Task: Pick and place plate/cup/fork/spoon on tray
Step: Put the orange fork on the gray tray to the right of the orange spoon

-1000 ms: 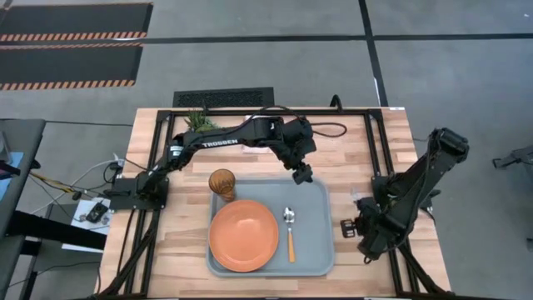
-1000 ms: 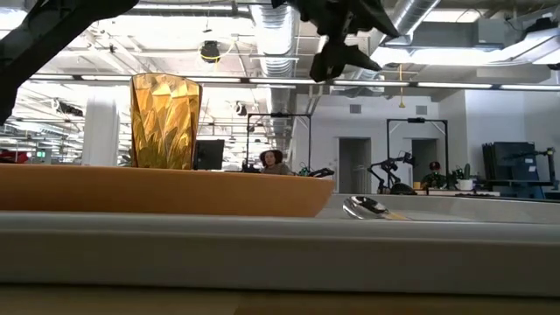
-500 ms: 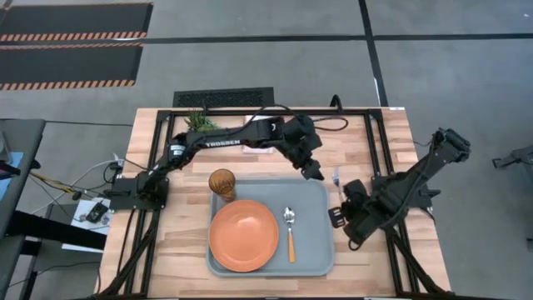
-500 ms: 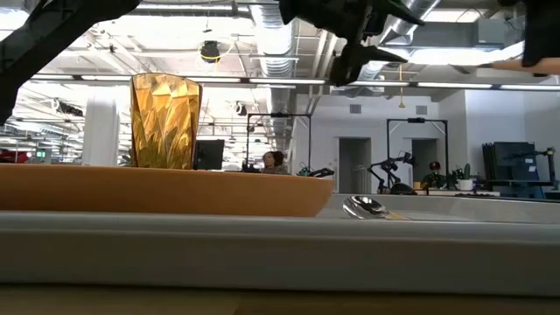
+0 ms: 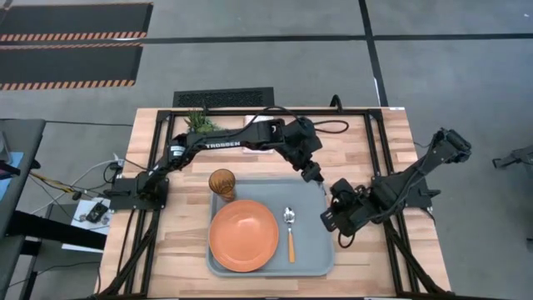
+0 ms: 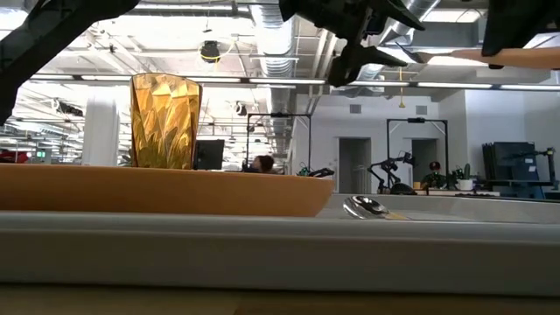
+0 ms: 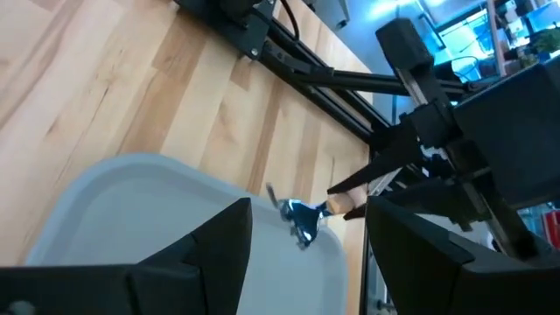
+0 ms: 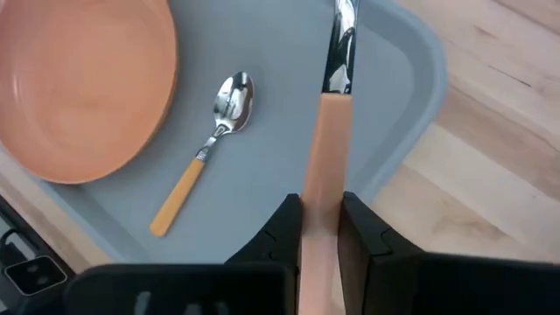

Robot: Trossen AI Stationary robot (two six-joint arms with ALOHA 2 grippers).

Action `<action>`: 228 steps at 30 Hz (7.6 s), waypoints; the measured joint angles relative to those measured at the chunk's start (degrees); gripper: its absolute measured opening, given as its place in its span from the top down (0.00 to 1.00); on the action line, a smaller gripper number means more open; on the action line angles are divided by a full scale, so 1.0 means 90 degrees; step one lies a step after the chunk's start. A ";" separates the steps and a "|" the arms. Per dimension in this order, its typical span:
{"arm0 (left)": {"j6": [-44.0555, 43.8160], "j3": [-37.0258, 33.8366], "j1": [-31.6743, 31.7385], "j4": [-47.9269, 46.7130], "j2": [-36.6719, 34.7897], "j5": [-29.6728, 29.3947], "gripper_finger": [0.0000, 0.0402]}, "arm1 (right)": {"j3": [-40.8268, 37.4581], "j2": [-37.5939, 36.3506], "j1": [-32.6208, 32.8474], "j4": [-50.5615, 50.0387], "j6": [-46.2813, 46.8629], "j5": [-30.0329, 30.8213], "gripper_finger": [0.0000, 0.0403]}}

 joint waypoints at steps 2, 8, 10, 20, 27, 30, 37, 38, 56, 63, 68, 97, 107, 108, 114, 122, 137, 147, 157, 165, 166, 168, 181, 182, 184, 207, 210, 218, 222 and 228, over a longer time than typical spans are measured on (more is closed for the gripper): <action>0.0000 0.0000 -0.0005 -0.0049 0.0000 0.0002 0.48 | 0.0000 0.0000 0.0001 -0.0002 0.0000 0.0000 0.88; 0.0137 0.0000 0.0007 -0.0240 0.0000 0.0049 0.61 | 0.0000 -0.0002 0.0004 0.0089 -0.0262 0.0009 0.88; 0.0146 0.0000 0.0007 -0.0214 0.0000 0.0001 0.69 | 0.0000 -0.0002 0.0004 0.0154 -0.0383 0.0020 0.88; 0.0090 0.0000 0.0013 -0.0107 0.0000 -0.0264 0.98 | 0.0012 -0.0004 -0.0003 -0.0044 -0.0283 0.0078 0.87; 0.0085 0.0000 0.0017 -0.0245 0.0000 -0.0174 0.94 | 0.0012 -0.0005 -0.0001 -0.0140 -0.0242 0.0123 0.87; 0.0080 0.0000 0.0022 -0.0246 0.0000 -0.0175 0.93 | 0.0010 -0.0005 -0.0001 -0.0204 -0.0078 0.0173 0.87; 0.0184 0.0000 0.0022 -0.0263 0.0000 -0.0055 0.94 | 0.0010 -0.0005 0.0001 -0.0242 0.0003 0.0184 0.87; 0.0182 0.0000 0.0022 -0.0277 0.0000 -0.0066 0.96 | 0.0008 -0.0005 -0.0001 -0.0238 0.0005 0.0186 0.87; 0.0498 0.0002 0.0045 -0.0663 -0.0005 -0.0005 1.00 | 0.0000 -0.0005 0.0106 -0.0296 0.0080 0.0206 0.81; 0.0967 0.0002 0.0133 -0.0968 -0.0005 0.0035 1.00 | 0.0000 -0.0005 0.0965 -0.0302 0.0745 -0.0180 0.58; 0.1578 0.0005 -0.0041 -0.0971 -0.0007 0.0167 1.00 | 0.0000 -0.0005 0.1871 -0.0468 0.1973 -0.0144 0.46; 0.2793 0.0000 -0.0807 -0.0830 0.1479 0.0927 1.00 | -0.0007 0.0022 0.3044 -0.1161 0.3958 0.0245 0.47; 0.3225 0.0010 -0.0471 -0.0732 0.1447 0.0545 1.00 | -0.0175 0.0022 0.3042 -0.1030 0.3959 0.0240 0.47; 0.3258 0.0010 -0.0433 -0.0737 0.1447 0.0551 1.00 | -0.0175 0.0022 0.3042 -0.1014 0.3959 0.0242 0.47; 0.3675 0.0010 -0.0401 -0.0880 0.1448 0.0695 1.00 | -0.0175 0.0022 0.3042 -0.1033 0.3959 0.0240 0.47; 0.3573 0.0000 -0.0515 -0.0877 0.1777 0.1095 1.00 | -0.0175 0.0020 0.3042 -0.0999 0.4004 0.0237 0.47; 0.4168 0.0041 -0.0356 -0.1048 0.1763 0.0947 1.00 | -0.0175 0.0022 0.3042 -0.0976 0.3978 0.0237 0.47; 0.4544 0.0001 -0.0374 -0.1000 0.1761 0.0865 1.00 | -0.0175 0.0022 0.3042 -0.0983 0.3987 0.0237 0.47; 0.4802 -0.0005 -0.0369 -0.1033 0.1767 0.0663 1.00 | -0.0175 0.0022 0.3042 -0.1006 0.3976 0.0237 0.47; 0.4653 0.0043 -0.0402 -0.1035 0.1931 0.0565 1.00 | -0.0172 0.0022 0.3041 -0.0981 0.3976 0.0237 0.47; 0.4598 0.0056 -0.0388 -0.1060 0.1938 0.0575 1.00 | -0.0172 0.0021 0.3042 -0.0984 0.3986 0.0237 0.47; 0.4596 0.0090 -0.0364 -0.1056 0.1934 0.0602 1.00 | -0.0171 0.0022 0.3042 -0.0986 0.3981 0.0237 0.47; 0.4810 0.0085 -0.0384 -0.1236 0.1973 0.0331 0.93 | -0.0170 0.0022 0.3042 -0.0983 0.4000 0.0237 0.47; 0.4816 0.0085 -0.0384 -0.1242 0.1978 0.0290 0.92 | -0.0170 0.0022 0.3042 -0.0983 0.3999 0.0237 0.47; 0.4835 0.0083 -0.0384 -0.1252 0.1984 0.0204 0.89 | -0.0170 0.0022 0.3042 -0.0983 0.3995 0.0237 0.47; 0.4971 0.0080 -0.0476 -0.1069 0.1984 0.0255 0.63 | -0.0170 0.0022 0.3042 -0.0956 0.3959 0.0237 0.47; 0.4702 0.0184 -0.0473 -0.1093 0.1984 0.0225 0.59 | -0.0170 0.0022 0.3040 -0.0956 0.3952 0.0237 0.47; 0.3492 0.0605 -0.0053 -0.1249 0.1394 0.2163 0.57 | -0.0170 0.0022 0.2696 -0.0737 0.3070 0.0227 0.47; 0.3183 0.0758 0.0260 -0.1536 0.0578 0.2818 0.59 | -0.0168 0.0165 0.2141 -0.0263 0.2091 0.0228 0.47; 0.2960 0.0758 0.0463 -0.1439 -0.0853 0.2640 0.61 | -0.0168 0.0756 0.1222 0.0606 0.0603 0.0218 0.47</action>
